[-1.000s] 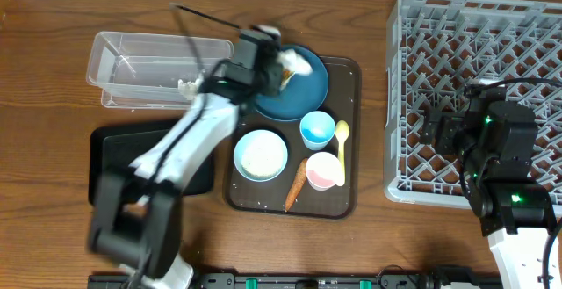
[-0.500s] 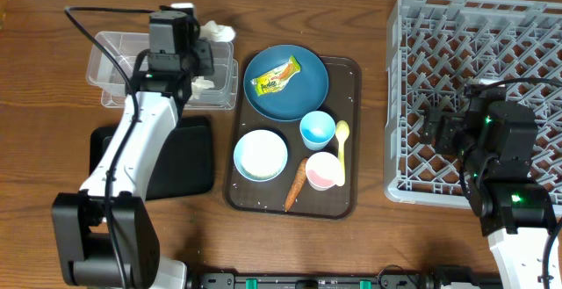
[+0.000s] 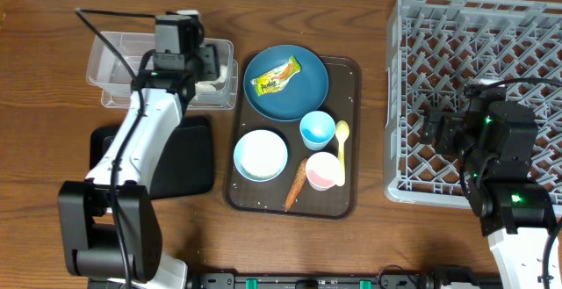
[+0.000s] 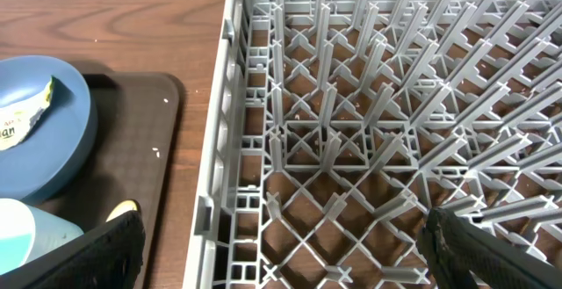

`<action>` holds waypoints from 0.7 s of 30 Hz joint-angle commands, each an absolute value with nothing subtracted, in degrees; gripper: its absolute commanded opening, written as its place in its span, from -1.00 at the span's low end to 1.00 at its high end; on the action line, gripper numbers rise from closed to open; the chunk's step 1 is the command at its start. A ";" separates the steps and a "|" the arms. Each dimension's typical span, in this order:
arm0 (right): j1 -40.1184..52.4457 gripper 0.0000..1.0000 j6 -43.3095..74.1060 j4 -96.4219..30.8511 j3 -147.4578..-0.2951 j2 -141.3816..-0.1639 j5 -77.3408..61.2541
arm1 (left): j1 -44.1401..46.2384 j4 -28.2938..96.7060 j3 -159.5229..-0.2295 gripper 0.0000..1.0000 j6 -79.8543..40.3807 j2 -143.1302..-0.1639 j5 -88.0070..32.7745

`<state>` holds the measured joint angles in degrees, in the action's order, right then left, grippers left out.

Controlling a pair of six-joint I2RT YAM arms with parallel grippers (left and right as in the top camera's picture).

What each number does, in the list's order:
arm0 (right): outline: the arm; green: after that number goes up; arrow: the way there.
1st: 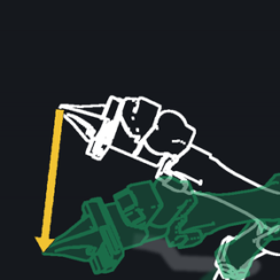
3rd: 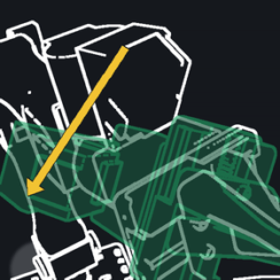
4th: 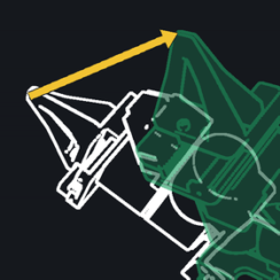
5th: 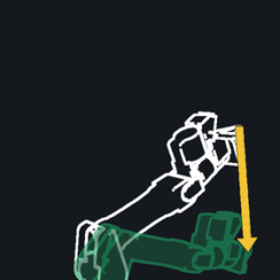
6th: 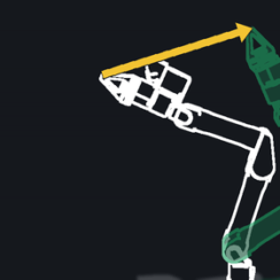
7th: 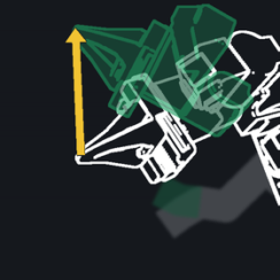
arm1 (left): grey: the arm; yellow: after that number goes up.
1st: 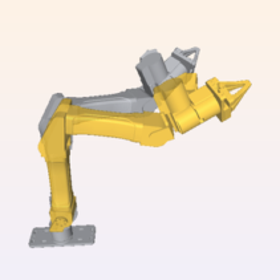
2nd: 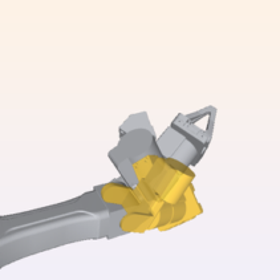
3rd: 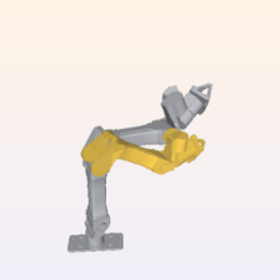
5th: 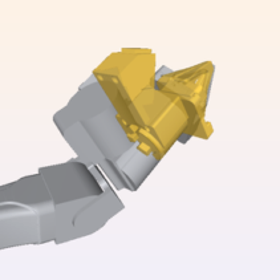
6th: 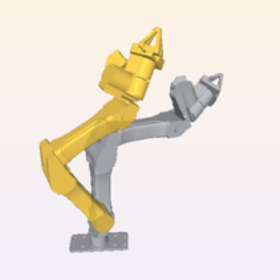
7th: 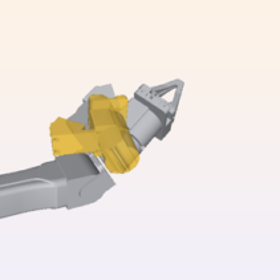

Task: Sort waste into correct bins and load items into the dishwasher rack
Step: 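Reach the left gripper to the Apollo Pandan wrapper and grasp it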

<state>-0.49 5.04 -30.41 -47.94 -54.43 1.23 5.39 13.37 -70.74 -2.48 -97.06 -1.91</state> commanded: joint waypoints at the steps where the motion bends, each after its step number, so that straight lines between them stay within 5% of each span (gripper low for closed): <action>1: -0.19 0.99 5.72 -30.41 -49.10 -54.50 1.08 | 8.91 12.78 -71.07 0.30 0.40 -95.26 -8.49; 9: -0.19 0.99 5.74 -30.41 -49.10 -54.50 1.06 | 19.55 11.53 -71.05 0.53 16.53 -98.78 -8.34; 21: -0.19 0.98 5.72 -30.46 -49.10 -54.50 1.06 | 22.96 1.93 -71.05 0.55 16.73 -111.07 -8.40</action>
